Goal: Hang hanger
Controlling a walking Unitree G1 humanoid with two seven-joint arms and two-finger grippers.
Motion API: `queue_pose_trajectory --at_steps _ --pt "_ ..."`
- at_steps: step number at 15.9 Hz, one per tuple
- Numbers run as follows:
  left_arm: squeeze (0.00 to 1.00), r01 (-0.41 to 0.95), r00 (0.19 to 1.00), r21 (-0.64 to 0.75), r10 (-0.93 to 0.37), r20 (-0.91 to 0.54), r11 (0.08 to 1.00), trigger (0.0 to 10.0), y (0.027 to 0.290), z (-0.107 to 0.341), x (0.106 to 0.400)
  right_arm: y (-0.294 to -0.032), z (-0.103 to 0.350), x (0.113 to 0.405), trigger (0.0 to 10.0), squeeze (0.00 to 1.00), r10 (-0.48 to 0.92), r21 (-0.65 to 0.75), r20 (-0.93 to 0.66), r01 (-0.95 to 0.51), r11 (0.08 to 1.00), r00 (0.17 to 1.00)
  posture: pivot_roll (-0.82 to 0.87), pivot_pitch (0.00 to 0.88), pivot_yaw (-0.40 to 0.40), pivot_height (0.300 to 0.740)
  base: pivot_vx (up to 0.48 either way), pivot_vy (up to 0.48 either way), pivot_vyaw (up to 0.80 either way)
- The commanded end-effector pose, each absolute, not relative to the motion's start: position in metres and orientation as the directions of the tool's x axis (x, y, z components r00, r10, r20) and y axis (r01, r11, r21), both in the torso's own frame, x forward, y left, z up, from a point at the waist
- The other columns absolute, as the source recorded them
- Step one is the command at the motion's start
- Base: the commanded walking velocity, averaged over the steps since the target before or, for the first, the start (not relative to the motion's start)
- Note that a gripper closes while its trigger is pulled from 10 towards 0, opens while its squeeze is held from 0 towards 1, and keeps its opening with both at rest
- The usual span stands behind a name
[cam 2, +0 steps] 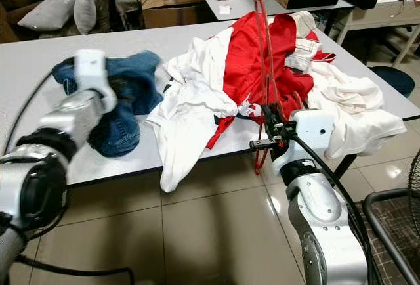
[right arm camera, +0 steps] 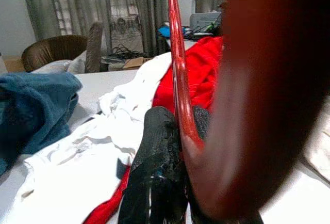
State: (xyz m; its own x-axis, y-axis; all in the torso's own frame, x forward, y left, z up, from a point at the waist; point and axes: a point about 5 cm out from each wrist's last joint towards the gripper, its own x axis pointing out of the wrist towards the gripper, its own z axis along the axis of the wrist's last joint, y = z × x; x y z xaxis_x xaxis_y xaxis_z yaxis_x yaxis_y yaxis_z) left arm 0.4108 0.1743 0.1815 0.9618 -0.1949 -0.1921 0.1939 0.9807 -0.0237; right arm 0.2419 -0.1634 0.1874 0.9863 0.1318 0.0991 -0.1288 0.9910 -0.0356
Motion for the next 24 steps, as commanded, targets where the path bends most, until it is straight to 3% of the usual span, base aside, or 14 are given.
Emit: queue_pose_trajectory --at_steps 1,3,5,7,10,11,14,15,16,22,24 --pt "1.00 0.307 0.933 -0.009 -0.303 -0.196 0.952 10.0 0.163 0.189 0.412 -0.168 0.187 0.241 10.0 0.00 0.105 -0.038 0.090 -0.102 0.994 0.990 -0.10 0.000 0.088 0.740 0.000 0.000 0.00" --pt "1.00 0.422 0.888 -0.014 -0.416 -0.196 0.907 10.0 0.153 0.191 0.411 -0.172 0.188 0.239 10.0 0.00 0.091 -0.041 0.089 -0.087 0.995 0.992 -0.10 0.000 0.089 0.740 0.000 0.000 0.00" --pt "1.00 0.591 0.788 -0.024 -0.584 -0.197 0.806 10.0 0.151 0.191 0.405 -0.176 0.188 0.241 10.0 0.00 0.077 -0.043 0.091 -0.073 0.996 0.993 -0.10 0.000 0.089 0.740 0.000 0.000 0.00" --pt "1.00 0.662 0.728 -0.029 -0.652 -0.211 0.749 10.0 0.157 0.190 0.401 -0.177 0.189 0.243 10.0 0.00 0.074 -0.045 0.095 -0.070 0.997 0.993 -0.10 0.000 0.089 0.740 0.000 0.000 0.00" --pt "1.00 0.598 0.782 0.017 -0.578 -0.234 0.802 10.0 0.175 0.191 0.402 -0.177 0.189 0.248 10.0 0.00 0.083 -0.042 0.093 -0.079 0.996 0.992 -0.08 0.000 0.078 0.740 0.000 0.000 0.00" --pt "1.00 0.546 0.819 0.147 -0.487 -0.304 0.825 10.0 0.187 0.186 0.401 -0.174 0.187 0.250 10.0 0.00 0.089 -0.044 0.084 -0.085 0.995 0.993 -0.09 0.000 0.082 0.740 0.000 0.000 0.00" --pt "1.00 0.564 0.814 0.264 -0.473 -0.337 0.782 10.0 0.207 0.190 0.397 -0.173 0.184 0.249 10.0 0.00 0.093 -0.047 0.079 -0.090 0.995 0.992 -0.08 0.000 0.088 0.740 0.000 0.000 0.00" --pt "1.00 0.530 0.834 0.376 -0.387 -0.393 0.760 10.0 0.231 0.190 0.393 -0.173 0.182 0.247 10.0 0.00 0.102 -0.052 0.074 -0.098 0.994 0.992 -0.08 0.000 0.087 0.740 0.000 0.000 0.00" --pt "0.00 0.551 0.819 0.427 -0.367 -0.441 0.717 10.0 0.246 0.189 0.387 -0.172 0.182 0.245 10.0 0.00 0.116 -0.053 0.072 -0.112 0.992 0.991 -0.08 0.000 0.077 0.740 0.000 0.000 0.00" --pt "0.00 0.719 0.677 0.380 -0.463 -0.572 0.582 10.0 0.290 0.179 0.352 -0.168 0.181 0.247 10.0 0.00 0.168 -0.063 0.064 -0.164 0.984 0.984 -0.06 0.000 0.045 0.740 0.000 0.000 0.00" --pt "0.00 0.724 0.670 0.401 -0.435 -0.602 0.561 10.0 0.298 0.163 0.342 -0.167 0.178 0.249 10.0 0.00 0.182 -0.068 0.060 -0.177 0.982 0.982 -0.05 0.000 0.048 0.740 0.000 0.000 0.00"
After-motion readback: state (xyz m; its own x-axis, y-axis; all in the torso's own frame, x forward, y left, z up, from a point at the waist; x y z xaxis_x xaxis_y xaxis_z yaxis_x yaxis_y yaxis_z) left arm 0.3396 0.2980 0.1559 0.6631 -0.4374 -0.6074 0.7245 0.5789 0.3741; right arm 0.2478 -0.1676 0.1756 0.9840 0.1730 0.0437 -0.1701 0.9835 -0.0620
